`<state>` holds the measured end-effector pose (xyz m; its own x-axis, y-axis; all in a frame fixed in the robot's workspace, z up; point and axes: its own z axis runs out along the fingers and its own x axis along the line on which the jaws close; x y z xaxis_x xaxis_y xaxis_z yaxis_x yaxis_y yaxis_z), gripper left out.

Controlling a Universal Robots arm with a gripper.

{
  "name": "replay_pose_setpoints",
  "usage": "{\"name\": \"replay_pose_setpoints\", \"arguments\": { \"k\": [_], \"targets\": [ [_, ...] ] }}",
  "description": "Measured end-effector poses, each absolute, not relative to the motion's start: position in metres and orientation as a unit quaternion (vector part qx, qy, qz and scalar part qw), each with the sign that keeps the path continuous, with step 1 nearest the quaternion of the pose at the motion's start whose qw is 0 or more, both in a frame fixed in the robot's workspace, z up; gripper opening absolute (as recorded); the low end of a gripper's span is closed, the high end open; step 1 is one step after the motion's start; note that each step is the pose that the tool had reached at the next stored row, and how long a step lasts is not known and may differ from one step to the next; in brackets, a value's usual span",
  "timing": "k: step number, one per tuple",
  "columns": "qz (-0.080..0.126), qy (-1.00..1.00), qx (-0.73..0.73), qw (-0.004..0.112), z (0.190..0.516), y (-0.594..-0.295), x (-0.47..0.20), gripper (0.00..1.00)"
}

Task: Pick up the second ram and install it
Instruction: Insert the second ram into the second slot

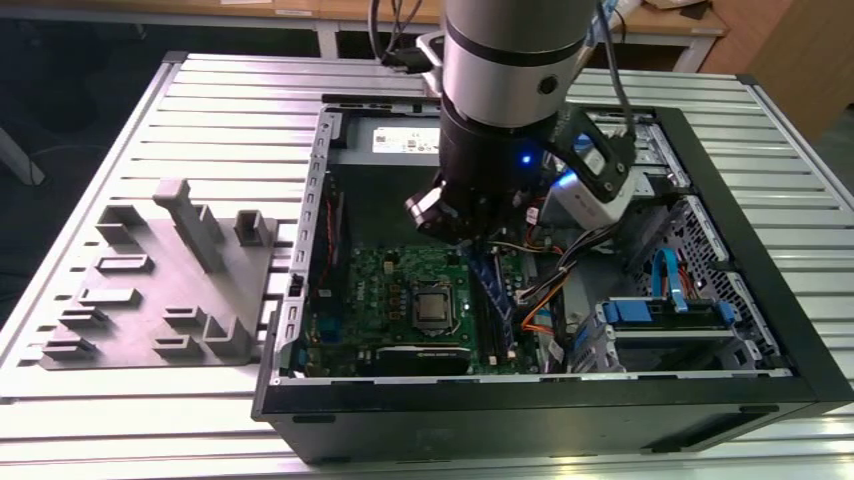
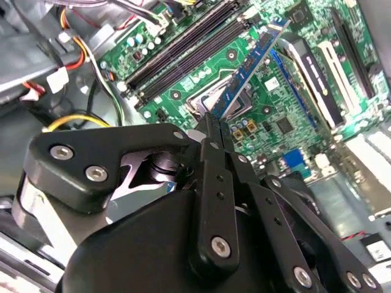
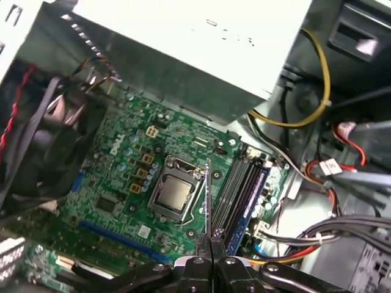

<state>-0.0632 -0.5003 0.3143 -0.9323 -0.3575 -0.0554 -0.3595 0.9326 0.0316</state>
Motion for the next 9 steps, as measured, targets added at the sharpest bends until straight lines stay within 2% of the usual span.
{"name": "replay_pose_setpoints", "arguments": {
  "k": [9],
  "targets": [
    [0.019,0.994,-0.102,0.026,0.3141,-0.5003,-0.0632,0.09]
  ]
}}
